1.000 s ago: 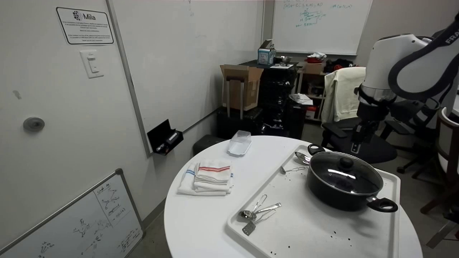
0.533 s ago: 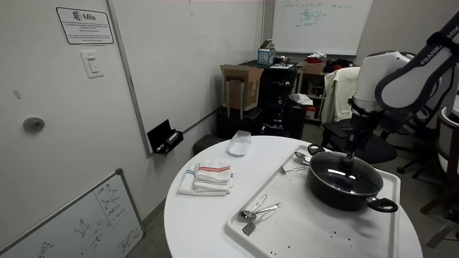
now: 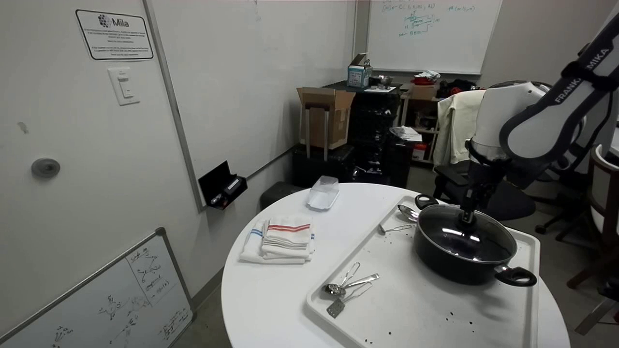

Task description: Remove the glass lid from the black pot.

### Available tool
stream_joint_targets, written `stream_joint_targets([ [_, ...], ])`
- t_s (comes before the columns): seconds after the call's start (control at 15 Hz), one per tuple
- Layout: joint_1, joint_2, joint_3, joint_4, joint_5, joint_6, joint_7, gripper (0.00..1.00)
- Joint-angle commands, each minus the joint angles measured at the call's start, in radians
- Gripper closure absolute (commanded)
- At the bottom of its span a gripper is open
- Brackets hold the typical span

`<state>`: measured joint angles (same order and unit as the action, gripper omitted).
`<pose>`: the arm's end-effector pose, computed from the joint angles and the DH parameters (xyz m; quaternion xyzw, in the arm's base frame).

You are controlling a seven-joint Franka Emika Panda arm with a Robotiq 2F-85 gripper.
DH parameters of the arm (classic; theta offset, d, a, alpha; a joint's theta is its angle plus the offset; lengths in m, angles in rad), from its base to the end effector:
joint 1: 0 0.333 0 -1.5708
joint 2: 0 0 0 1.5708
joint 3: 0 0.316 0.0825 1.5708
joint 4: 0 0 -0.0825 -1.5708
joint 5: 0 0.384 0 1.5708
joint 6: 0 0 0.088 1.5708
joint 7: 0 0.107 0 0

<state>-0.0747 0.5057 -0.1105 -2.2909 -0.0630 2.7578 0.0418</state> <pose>0.5080 -0.0965 0.1271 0.9961 -0.0775 -0.0213 0.0367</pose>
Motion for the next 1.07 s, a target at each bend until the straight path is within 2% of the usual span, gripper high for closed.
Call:
stream_joint_targets([
  [0.0,0.004,0.034,0.0,0.023,0.008,0.039,0.001,0.0],
  [0.6,0.001,0.066,0.008,0.029,0.015,0.081,-0.004,0.02],
  [0.67,0.001,0.067,0.009,0.029,0.015,0.085,-0.004,0.12],
  [0.73,0.0,0.067,0.01,0.029,0.016,0.089,-0.005,0.27],
  [1.0,-0.002,0.066,0.012,0.027,0.017,0.098,-0.008,0.54],
])
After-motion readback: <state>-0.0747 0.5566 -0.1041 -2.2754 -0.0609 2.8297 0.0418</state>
